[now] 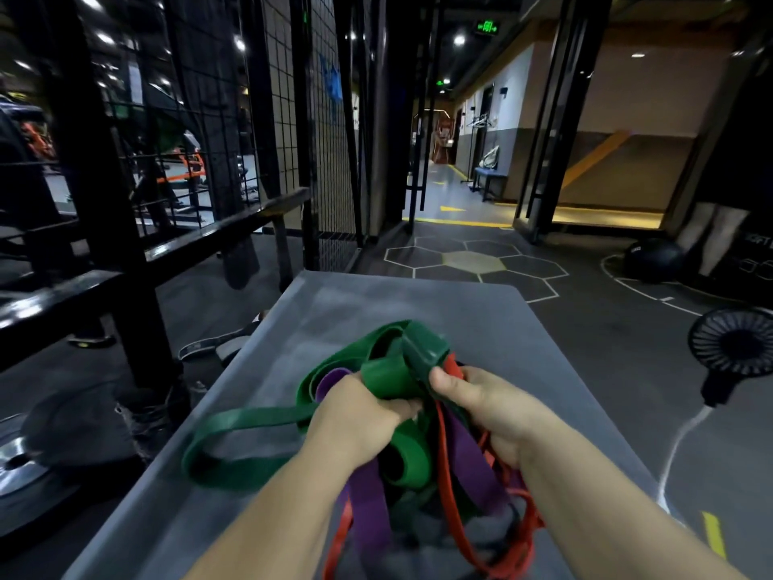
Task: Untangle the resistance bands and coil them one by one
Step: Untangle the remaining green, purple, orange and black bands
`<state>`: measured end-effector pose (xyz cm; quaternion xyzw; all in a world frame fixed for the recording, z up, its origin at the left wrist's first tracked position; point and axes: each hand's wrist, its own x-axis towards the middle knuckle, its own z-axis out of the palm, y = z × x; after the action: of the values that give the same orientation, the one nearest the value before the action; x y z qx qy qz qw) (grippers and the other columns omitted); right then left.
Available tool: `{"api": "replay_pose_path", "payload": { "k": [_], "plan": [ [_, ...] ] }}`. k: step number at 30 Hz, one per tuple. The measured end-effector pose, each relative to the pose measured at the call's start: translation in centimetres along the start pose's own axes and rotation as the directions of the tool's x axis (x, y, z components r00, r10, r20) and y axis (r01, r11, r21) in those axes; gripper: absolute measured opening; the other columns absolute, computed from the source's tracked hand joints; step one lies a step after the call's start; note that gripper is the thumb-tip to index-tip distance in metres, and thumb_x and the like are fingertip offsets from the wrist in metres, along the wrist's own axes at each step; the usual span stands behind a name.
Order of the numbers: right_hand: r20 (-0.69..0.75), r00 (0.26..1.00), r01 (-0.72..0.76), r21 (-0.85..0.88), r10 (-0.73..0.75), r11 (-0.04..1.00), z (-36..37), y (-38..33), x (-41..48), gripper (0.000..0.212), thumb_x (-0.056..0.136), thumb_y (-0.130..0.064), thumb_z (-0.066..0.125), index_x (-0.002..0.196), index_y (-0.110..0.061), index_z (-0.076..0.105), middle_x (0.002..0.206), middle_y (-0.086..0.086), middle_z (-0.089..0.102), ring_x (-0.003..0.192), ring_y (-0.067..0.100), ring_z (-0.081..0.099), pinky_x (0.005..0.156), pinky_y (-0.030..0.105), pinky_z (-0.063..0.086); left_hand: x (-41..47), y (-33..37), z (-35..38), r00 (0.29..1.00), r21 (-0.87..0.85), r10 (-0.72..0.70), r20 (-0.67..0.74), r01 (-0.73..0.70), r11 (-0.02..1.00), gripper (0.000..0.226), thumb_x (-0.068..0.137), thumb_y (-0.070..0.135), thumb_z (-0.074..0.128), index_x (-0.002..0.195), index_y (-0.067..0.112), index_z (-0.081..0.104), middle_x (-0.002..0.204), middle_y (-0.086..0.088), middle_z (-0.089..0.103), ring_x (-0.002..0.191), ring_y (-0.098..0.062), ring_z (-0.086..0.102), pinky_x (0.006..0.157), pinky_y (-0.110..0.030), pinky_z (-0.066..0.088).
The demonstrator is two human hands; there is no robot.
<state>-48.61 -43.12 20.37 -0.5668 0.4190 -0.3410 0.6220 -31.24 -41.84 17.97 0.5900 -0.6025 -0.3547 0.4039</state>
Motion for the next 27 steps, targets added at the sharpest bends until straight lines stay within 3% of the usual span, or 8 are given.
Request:
{"api": "replay_pose_path", "payload": {
  "k": [5, 10, 13, 16, 19, 22, 24, 27],
  "plan": [
    [0.152, 0.986, 0.071, -0.063, -0.061, 0.995, -0.1, 0.1, -0.3, 0.093, 0.043, -0.054, 0.093, 0.122, -0.013, 0.064, 0.122, 0.006, 0.069, 0.118, 0.023, 0.062, 0.108, 0.042, 0.041, -0.4, 0.5, -0.5, 0.999, -0.032, -0.026, 0.031, 0.027, 0.999, 0.021, 0.056, 0.041, 0.073, 0.076, 0.039, 0.073, 0.078, 0.008, 0.074, 0.08, -0.012, 0.07, 0.082, -0.044, 0.056],
    [-0.062, 0.993, 0.098, -0.021, -0.099, 0.995, 1.3, 0.3, 0.1, 0.045, 0.066, -0.016, 0.087, 0.107, -0.004, 0.072, 0.104, 0.013, 0.074, 0.1, 0.028, 0.071, 0.096, 0.045, 0.053, -0.5, 0.7, -0.5, 0.999, 0.02, -0.019, 0.04, 0.018, 1.0, 0.052, 0.045, 0.056, 0.067, 0.095, 0.042, 0.068, 0.087, 0.015, 0.073, 0.087, -0.01, 0.069, 0.083, -0.041, 0.057],
    [-0.221, 0.969, 0.115, 0.006, -0.111, 0.993, 1.3, 0.6, 0.4, 0.027, 0.073, -0.011, 0.083, 0.098, -0.003, 0.075, 0.096, 0.014, 0.075, 0.091, 0.028, 0.073, 0.086, 0.039, 0.058, -0.6, 1.2, -0.4, 0.999, 0.079, -0.011, 0.041, 0.008, 0.997, 0.053, 0.048, 0.06, 0.067, 0.096, 0.04, 0.061, 0.09, 0.019, 0.071, 0.087, -0.004, 0.067, 0.083, -0.037, 0.056],
    [-0.222, 0.967, 0.127, -0.002, -0.125, 0.992, 1.2, 0.8, 0.5, 0.026, 0.071, -0.013, 0.085, 0.095, -0.004, 0.077, 0.096, 0.013, 0.076, 0.093, 0.029, 0.073, 0.089, 0.041, 0.056, -0.6, 1.4, -0.6, 0.996, 0.176, 0.019, 0.09, -0.035, 0.984, 0.051, 0.052, 0.063, 0.068, 0.097, 0.04, 0.06, 0.09, 0.016, 0.07, 0.084, -0.005, 0.067, 0.082, -0.039, 0.056],
    [-0.18, 0.976, 0.127, 0.006, -0.124, 0.992, 1.4, 1.2, 0.7, 0.037, 0.064, -0.02, 0.086, 0.096, -0.003, 0.076, 0.098, 0.015, 0.075, 0.095, 0.031, 0.072, 0.093, 0.046, 0.054, -0.9, 1.4, -0.8, 0.986, 0.168, 0.003, 0.169, -0.032, 0.985, 0.04, 0.058, 0.052, 0.074, 0.094, 0.038, 0.063, 0.085, 0.013, 0.071, 0.081, -0.007, 0.068, 0.083, -0.04, 0.056],
    [-0.208, 0.967, 0.157, 0.051, -0.144, 0.986, 1.3, 1.3, 0.8, 0.027, 0.07, -0.011, 0.081, 0.095, -0.001, 0.075, 0.097, 0.019, 0.074, 0.093, 0.035, 0.071, 0.09, 0.046, 0.055, -0.9, 1.3, -1.0, 0.986, 0.169, -0.017, 0.168, -0.012, 0.986, 0.066, 0.052, 0.053, 0.081, 0.111, 0.035, 0.057, 0.106, 0.015, 0.067, 0.098, -0.003, 0.063, 0.09, -0.031, 0.053],
    [-0.235, 0.961, 0.181, 0.136, -0.145, 0.974, 1.2, 0.9, 0.8, 0.02, 0.074, -0.001, 0.075, 0.094, 0.002, 0.074, 0.097, 0.024, 0.073, 0.089, 0.037, 0.071, 0.087, 0.046, 0.056, -0.9, 1.7, -1.6, 0.985, 0.169, 0.005, 0.172, -0.035, 0.985, 0.07, 0.051, 0.049, 0.081, 0.115, 0.036, 0.054, 0.109, 0.017, 0.064, 0.097, 0.0, 0.062, 0.091, -0.029, 0.052],
    [-0.337, 0.933, 0.219, 0.266, -0.122, 0.939, 0.4, -0.7, 0.9, 0.019, 0.079, 0.001, 0.067, 0.097, 0.007, 0.07, 0.092, 0.025, 0.072, 0.08, 0.034, 0.071, 0.081, 0.047, 0.058, -0.9, 2.8, -3.3, 0.978, 0.194, 0.056, 0.203, -0.096, 0.976, 0.049, 0.06, 0.036, 0.085, 0.099, 0.039, 0.056, 0.101, 0.019, 0.064, 0.087, 0.005, 0.06, 0.09, -0.028, 0.051]
  ]
}}
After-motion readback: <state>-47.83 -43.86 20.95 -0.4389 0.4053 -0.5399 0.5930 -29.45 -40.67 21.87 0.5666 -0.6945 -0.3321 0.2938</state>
